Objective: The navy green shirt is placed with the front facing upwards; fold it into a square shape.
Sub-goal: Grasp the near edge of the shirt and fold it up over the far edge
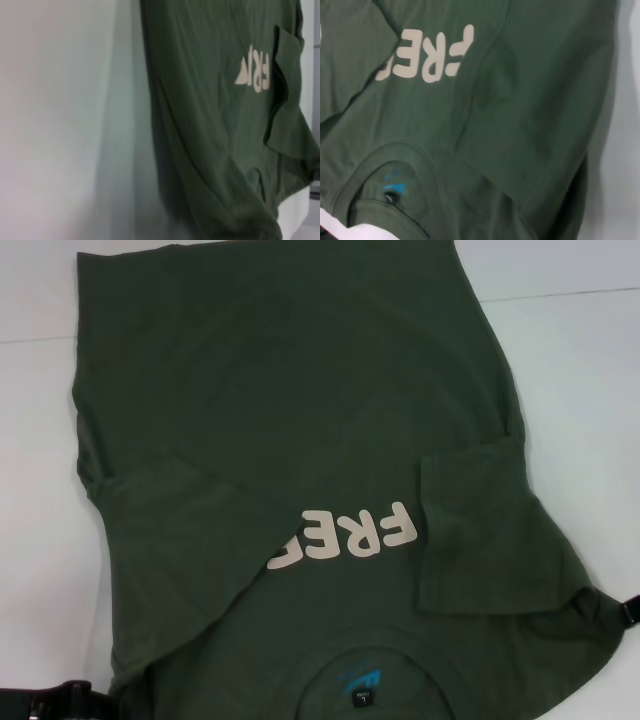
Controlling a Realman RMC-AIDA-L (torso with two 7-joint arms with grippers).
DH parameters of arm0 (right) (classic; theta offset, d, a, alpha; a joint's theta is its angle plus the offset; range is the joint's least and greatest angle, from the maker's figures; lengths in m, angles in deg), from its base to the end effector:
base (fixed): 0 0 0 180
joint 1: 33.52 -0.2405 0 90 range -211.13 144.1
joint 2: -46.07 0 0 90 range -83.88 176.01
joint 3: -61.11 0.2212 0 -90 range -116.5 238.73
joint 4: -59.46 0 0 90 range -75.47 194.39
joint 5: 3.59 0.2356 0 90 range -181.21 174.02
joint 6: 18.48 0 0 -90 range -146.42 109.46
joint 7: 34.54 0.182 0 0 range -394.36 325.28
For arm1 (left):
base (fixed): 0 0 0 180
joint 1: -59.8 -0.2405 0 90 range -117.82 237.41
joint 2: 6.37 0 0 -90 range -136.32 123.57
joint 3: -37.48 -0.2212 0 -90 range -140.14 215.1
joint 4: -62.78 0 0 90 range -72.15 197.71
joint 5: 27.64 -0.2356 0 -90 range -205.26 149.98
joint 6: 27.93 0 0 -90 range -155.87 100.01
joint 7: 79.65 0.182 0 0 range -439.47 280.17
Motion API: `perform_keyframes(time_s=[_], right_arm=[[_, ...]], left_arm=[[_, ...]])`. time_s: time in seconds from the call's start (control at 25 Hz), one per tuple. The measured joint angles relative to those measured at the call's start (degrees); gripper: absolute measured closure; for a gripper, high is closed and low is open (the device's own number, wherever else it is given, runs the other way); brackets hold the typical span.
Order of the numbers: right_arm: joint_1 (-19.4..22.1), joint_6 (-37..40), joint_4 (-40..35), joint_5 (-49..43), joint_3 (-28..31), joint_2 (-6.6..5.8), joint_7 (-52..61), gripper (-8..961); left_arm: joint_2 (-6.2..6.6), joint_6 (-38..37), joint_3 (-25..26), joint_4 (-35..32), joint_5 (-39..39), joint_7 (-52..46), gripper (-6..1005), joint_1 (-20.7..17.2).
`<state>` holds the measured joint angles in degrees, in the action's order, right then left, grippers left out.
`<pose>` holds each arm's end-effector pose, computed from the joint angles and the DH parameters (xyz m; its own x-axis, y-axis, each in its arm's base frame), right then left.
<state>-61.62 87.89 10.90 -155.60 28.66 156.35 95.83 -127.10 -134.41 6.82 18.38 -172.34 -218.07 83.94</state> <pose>0.3338 0.2786 0.0688 0.2042 -0.9789 0.0016 -0.9722 -0.2030 -0.1164 -0.3005 0.2448 -0.0149 -0.0205 0.9998 0.0043 0.9792 0.0192 0.2022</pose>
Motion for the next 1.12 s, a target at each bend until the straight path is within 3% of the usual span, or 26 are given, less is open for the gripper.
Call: perform_keyframes(time_s=[0.32, 0.52, 1.12], right_arm=[[-2.6, 1.6, 0.6, 7.0, 1.0, -1.17, -0.3, 899], [-4.8, 0.0, 1.3, 7.6, 1.3, -0.95, -0.1, 899], [-6.5, -5.4, 3.1, 12.6, 4.9, -2.03, 0.4, 899]], left_arm=[[1.67, -2.9, 2.5, -0.6, 0.4, 0.6, 978, 2.4], [1.9, -1.9, 4.7, 0.3, 1.4, 0.5, 975, 5.6], [3.09, 11.6, 5.6, 6.5, 9.7, -0.2, 975, 10.9]])
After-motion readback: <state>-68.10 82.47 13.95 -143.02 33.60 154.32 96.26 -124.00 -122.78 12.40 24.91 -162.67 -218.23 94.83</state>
